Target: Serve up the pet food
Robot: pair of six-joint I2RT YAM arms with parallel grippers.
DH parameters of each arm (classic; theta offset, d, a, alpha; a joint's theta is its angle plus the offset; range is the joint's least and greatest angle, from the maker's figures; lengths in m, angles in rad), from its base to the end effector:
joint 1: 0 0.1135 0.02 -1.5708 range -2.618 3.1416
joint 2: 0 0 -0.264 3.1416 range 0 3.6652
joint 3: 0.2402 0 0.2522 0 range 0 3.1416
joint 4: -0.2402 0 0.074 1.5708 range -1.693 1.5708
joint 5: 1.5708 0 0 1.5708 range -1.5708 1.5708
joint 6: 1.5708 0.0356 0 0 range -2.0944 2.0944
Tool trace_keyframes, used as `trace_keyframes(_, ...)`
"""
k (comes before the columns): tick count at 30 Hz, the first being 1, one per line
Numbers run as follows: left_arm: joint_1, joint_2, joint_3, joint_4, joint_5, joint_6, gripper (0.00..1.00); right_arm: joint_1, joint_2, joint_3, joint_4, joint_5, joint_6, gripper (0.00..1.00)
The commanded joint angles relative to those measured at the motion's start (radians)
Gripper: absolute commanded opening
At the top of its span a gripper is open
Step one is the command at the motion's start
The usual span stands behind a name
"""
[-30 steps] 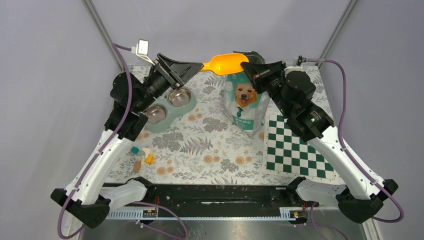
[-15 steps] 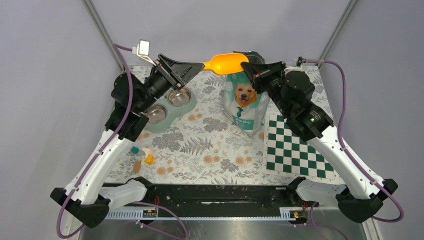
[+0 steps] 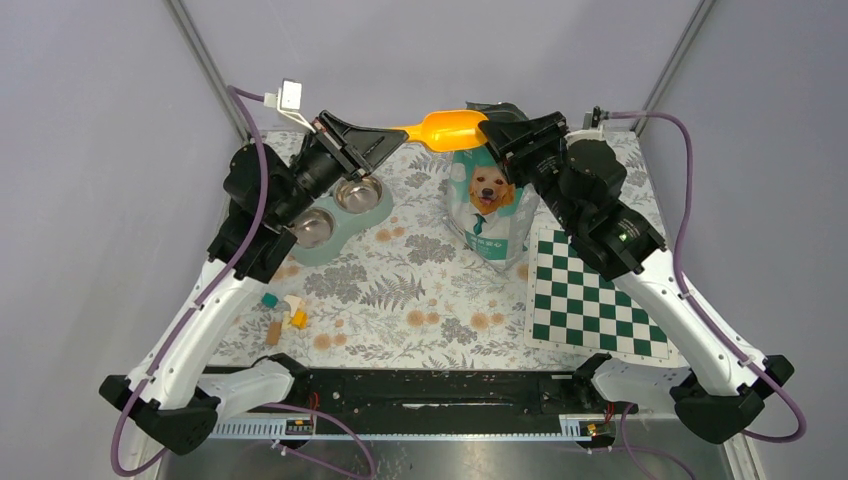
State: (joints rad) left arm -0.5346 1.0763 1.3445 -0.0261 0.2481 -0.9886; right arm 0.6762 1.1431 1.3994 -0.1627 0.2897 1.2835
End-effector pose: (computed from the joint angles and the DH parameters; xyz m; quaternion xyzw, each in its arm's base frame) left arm 0.1852 -0.1198 0.4947 -0.0428 0.6180 -0.5944 0.5128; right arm 0.1935 0.1422 0.4840 0.3010 0.6038 0.5534 0.4883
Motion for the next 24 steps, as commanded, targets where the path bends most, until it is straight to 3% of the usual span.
trace_keyframes(1,-0.002,-0.008,0.111,-0.085,-0.073,0.17,0.0,0.006,-0.011,0.056,0.014,0.036,-0.255,0.6)
trace_keyframes(3,0.001,-0.011,0.146,-0.142,-0.102,0.226,0.0,0.002,-0.033,0.058,0.004,0.06,-0.401,0.75)
trace_keyframes(8,0.005,-0.032,0.19,-0.25,-0.176,0.336,0.0,-0.052,-0.068,0.146,-0.096,0.06,-0.731,0.85)
trace_keyframes(16,0.009,-0.044,0.184,-0.314,-0.195,0.365,0.0,-0.223,0.147,0.482,-0.491,-0.153,-1.001,0.88)
trace_keyframes(24,0.008,-0.057,0.161,-0.322,-0.184,0.344,0.0,-0.323,0.416,0.759,-0.707,-0.381,-1.136,0.86)
